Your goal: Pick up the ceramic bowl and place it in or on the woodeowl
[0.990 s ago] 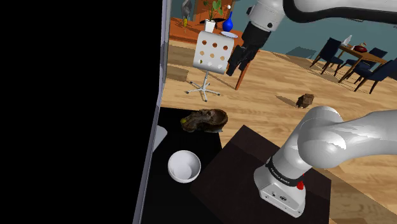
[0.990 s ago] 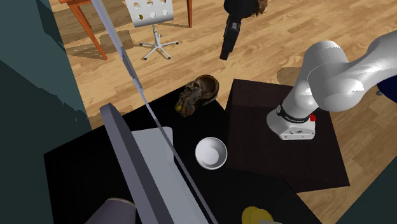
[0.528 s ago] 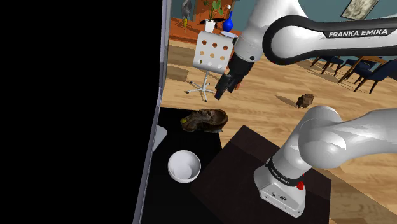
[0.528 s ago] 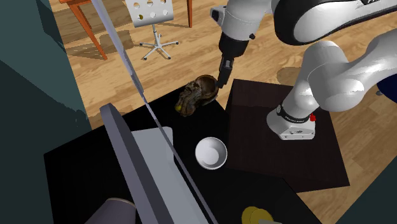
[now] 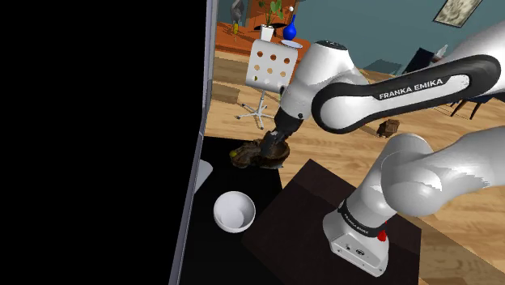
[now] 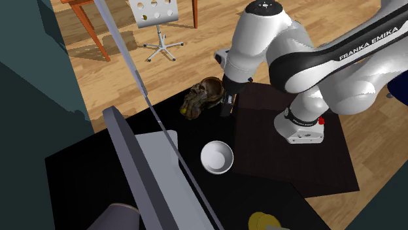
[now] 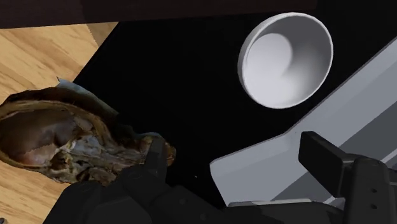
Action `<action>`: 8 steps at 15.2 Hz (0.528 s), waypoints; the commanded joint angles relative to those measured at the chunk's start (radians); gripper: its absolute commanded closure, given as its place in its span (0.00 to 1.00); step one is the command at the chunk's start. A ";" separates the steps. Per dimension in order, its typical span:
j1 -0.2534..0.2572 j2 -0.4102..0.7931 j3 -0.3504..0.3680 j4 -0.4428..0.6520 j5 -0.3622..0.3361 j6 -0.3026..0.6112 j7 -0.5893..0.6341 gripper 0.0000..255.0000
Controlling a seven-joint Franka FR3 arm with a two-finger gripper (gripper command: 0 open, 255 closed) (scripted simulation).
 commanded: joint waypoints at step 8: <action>0.102 0.406 0.074 -0.061 0.104 0.473 0.061 0.00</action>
